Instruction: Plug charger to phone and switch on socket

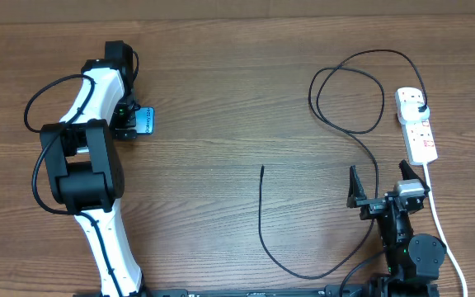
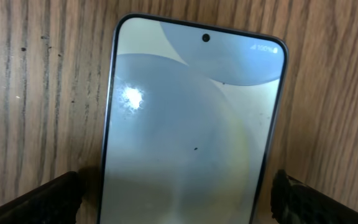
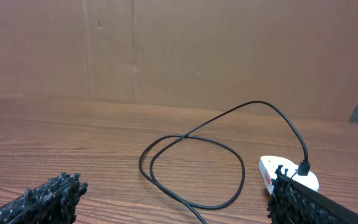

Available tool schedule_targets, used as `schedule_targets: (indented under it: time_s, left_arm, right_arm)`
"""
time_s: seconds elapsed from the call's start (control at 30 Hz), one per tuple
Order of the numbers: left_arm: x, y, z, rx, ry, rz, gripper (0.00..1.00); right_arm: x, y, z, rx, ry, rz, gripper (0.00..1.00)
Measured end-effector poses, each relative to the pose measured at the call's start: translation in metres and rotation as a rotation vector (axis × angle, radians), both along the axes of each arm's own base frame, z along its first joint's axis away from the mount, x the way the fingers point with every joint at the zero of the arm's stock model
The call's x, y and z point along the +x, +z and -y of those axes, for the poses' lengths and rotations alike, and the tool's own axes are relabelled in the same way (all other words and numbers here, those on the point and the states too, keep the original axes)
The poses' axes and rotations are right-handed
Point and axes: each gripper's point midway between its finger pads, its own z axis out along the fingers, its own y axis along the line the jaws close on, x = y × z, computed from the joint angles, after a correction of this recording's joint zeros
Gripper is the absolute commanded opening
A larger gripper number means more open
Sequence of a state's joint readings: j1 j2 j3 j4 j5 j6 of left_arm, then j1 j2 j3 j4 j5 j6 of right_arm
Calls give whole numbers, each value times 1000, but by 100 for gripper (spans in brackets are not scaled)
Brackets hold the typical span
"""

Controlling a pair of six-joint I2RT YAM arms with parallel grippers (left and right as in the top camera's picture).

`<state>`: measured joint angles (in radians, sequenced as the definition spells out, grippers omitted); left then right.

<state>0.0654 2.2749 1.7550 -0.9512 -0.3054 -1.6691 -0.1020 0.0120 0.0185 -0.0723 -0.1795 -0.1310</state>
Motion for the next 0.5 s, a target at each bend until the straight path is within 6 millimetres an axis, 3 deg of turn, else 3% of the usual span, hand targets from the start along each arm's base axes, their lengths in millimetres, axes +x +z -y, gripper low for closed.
schedule_targets:
  time_s: [0.5]
  left_arm:
    - [-6,-1,1,-3,0,-25,100]
  right_arm:
    - [0,0,0,0,0,0,100]
